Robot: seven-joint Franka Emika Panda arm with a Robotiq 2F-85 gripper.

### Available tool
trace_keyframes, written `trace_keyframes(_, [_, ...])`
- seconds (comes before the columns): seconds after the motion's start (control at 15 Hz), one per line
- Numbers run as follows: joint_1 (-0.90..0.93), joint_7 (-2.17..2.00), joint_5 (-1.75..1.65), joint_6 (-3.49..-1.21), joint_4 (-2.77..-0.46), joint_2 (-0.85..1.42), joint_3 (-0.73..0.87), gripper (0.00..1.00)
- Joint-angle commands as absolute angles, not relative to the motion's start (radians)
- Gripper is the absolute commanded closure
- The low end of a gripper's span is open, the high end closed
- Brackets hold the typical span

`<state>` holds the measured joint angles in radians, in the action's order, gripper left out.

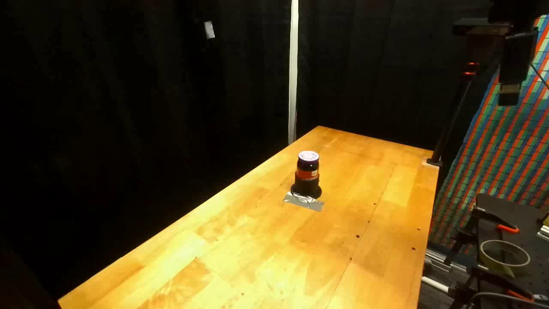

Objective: Put the elastic around the bottle

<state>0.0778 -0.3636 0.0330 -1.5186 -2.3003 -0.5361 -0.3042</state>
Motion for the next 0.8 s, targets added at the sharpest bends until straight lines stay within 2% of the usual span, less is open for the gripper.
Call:
trace_keyframes(0.0, [0.097,-0.372,0.026,-1.518,-2.296,-0.532,-0.289,0.00])
trace_keyframes(0.33, [0.097,-0.372,0.026,-1.518,-2.293,-0.534,-0.289,0.00])
trace_keyframes(0.73, [0.071,-0.349,-0.093,-1.792,-2.277,-0.358,-0.283,0.00])
